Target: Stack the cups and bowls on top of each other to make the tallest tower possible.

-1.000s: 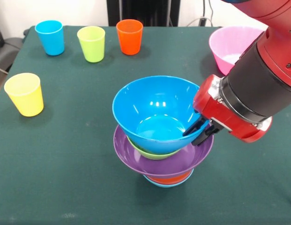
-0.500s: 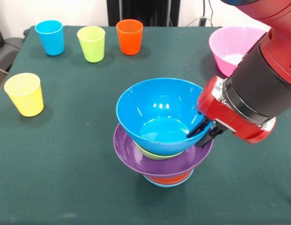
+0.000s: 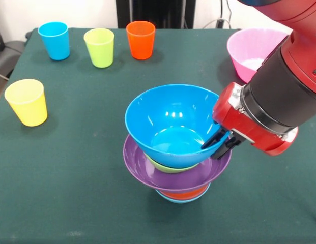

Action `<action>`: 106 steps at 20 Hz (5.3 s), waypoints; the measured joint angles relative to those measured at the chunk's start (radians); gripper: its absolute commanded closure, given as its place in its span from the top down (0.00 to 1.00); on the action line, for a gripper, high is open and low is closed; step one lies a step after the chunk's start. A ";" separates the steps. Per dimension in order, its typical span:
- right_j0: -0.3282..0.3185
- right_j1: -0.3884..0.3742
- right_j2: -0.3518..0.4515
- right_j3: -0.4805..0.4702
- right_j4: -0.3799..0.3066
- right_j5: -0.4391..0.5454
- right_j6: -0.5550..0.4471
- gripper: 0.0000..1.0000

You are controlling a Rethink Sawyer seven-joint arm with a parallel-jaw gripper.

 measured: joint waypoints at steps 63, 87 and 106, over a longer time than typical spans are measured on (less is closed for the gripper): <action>0.032 0.018 -0.176 -0.001 0.136 -0.075 0.000 0.00; 0.032 0.029 -0.176 -0.005 0.136 -0.082 0.000 1.00; 0.032 -0.018 -0.185 -0.005 0.188 -0.075 0.000 1.00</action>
